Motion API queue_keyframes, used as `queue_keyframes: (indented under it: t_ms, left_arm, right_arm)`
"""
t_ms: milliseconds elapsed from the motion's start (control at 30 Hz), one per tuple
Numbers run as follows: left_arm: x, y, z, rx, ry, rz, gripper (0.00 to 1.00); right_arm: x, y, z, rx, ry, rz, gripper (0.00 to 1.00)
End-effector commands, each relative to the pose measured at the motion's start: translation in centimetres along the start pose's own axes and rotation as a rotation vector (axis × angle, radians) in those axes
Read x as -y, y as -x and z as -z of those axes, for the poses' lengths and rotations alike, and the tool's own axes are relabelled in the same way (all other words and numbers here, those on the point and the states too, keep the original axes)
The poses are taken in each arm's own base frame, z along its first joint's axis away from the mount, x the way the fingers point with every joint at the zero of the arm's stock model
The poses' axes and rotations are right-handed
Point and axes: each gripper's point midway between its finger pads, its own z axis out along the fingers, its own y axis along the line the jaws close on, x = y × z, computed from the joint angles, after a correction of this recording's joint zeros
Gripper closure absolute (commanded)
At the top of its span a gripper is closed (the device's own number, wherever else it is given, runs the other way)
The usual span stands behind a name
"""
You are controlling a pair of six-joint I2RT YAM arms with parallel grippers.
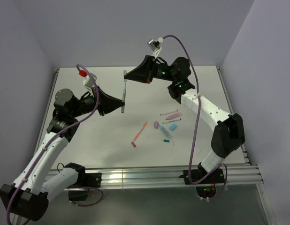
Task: Insert the pens into the pen caps
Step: Insert the pen cap onto the pen.
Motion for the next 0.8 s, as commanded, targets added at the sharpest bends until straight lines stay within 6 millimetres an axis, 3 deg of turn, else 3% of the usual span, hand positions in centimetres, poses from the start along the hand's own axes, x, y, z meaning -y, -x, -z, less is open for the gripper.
queue_keyframes:
  t_ms: [0,767]
  left_arm:
    - [1.2,2.2,0.3,0.052,-0.014,-0.068,1.00]
    - [-0.4,0.6,0.3,0.030,0.019,-0.022,1.00]
  right_arm:
    - [-1.5,0.6,0.1,0.013,0.035,0.043,1.00]
    - [-2.1,0.6,0.1,0.016,0.058,-0.020,1.00]
